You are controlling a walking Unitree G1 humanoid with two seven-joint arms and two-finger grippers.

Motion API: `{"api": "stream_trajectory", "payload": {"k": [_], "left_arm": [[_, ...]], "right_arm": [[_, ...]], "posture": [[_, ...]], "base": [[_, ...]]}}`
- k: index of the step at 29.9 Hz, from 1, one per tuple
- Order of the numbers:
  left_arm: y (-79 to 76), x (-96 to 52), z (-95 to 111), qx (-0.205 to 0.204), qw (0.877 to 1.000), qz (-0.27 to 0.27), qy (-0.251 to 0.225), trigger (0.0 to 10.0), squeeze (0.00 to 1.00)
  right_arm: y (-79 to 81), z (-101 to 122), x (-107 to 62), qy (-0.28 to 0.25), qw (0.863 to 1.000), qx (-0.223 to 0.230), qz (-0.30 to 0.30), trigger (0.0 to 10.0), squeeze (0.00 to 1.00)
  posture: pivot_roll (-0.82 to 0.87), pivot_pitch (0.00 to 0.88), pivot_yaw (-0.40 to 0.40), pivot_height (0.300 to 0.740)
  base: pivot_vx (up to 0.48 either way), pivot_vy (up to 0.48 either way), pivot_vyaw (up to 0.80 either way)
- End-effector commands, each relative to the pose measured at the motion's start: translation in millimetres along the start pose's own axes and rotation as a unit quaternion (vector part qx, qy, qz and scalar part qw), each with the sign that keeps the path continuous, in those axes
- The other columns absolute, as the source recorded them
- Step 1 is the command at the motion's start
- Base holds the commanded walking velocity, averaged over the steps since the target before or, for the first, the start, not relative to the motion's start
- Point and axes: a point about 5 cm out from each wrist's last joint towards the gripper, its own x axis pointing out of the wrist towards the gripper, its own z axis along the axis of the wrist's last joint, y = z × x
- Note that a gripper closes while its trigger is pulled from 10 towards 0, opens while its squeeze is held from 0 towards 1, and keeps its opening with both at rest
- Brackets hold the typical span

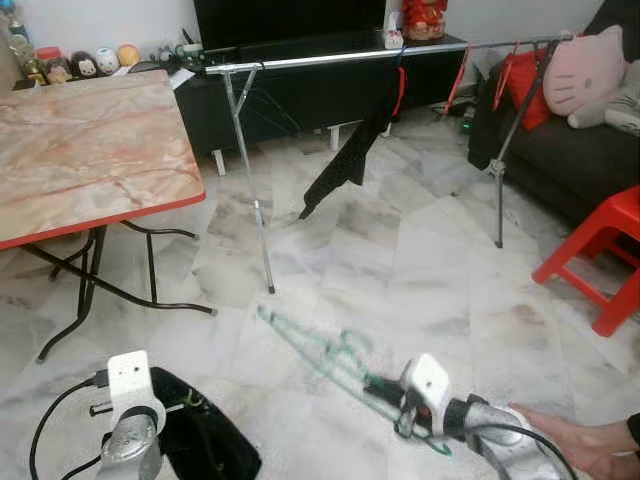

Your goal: Hang hanger

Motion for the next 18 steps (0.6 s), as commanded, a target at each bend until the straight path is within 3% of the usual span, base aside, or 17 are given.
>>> {"api": "stream_trajectory", "payload": {"k": [1,2,3,5,6,9,12,15,18], "left_arm": [[3.8,1.2,5,0.0,1.0,0.012,-0.017,1.2,0.0],[3.8,1.2,5,0.0,1.0,0.012,-0.017,1.2,0.0],[-3.9,-1.4,13,-0.011,0.999,-0.013,-0.046,10.0,0.0],[-15.8,-7.4,27,-0.02,0.994,-0.053,-0.09,10.0,0.0],[-19.0,-9.1,30,-0.019,0.993,-0.064,-0.101,10.0,0.0],[-23.8,-11.5,36,-0.026,0.99,-0.075,-0.118,10.0,0.0],[-33.9,-16.7,46,-0.043,0.984,-0.096,-0.143,10.0,0.0],[-46.6,-24.7,57,-0.046,0.978,-0.12,-0.165,10.0,0.0],[-53.0,-32.0,67,-0.053,0.972,-0.135,-0.183,10.0,0.0]], "right_arm": [[-5.8,2,-2.2,-0.008,1.0,0.008,-0.026,0.0,0.0],[-5.8,2,-2.2,-0.008,1.0,0.008,-0.026,0.0,0.0],[-20.0,-8,-2.9,0.004,0.989,0.075,-0.129,10.0,0.0],[-29.9,-29,-5.8,0.046,0.947,0.177,-0.263,10.0,0.0],[-29.8,-35,-6.8,0.063,0.934,0.2,-0.29,10.0,0.0],[-22.2,-50,-9.5,0.096,0.916,0.237,-0.309,10.0,0.0],[-11.4,-74,-20.5,0.16,0.897,0.242,-0.334,10.0,0.0],[-1.6,-99,-39.4,0.22,0.861,0.267,-0.373,10.0,0.0],[1.4,-105,-44.9,0.228,0.847,0.276,-0.392,10.0,0.0]], "posture": [[-0.08,0.0,0.034,0.732],[-0.08,0.0,0.034,0.732],[-0.07,0.0,0.048,0.732],[-0.07,0.0,0.053,0.732],[-0.07,0.0,0.053,0.732],[-0.08,0.0,0.059,0.732],[-0.07,0.0,0.058,0.732],[-0.06,0.0,0.06,0.732],[-0.05,0.0,0.065,0.732]], "base": [[0.0,0.0,0.0],[0.0,0.0,0.0],[0.0,0.0,0.0],[0.0,0.0,0.0],[0.0,0.0,0.0],[0.0,0.0,0.0],[0.0,0.0,0.0],[0.0,0.0,0.0],[0.0,0.0,0.0]]}}
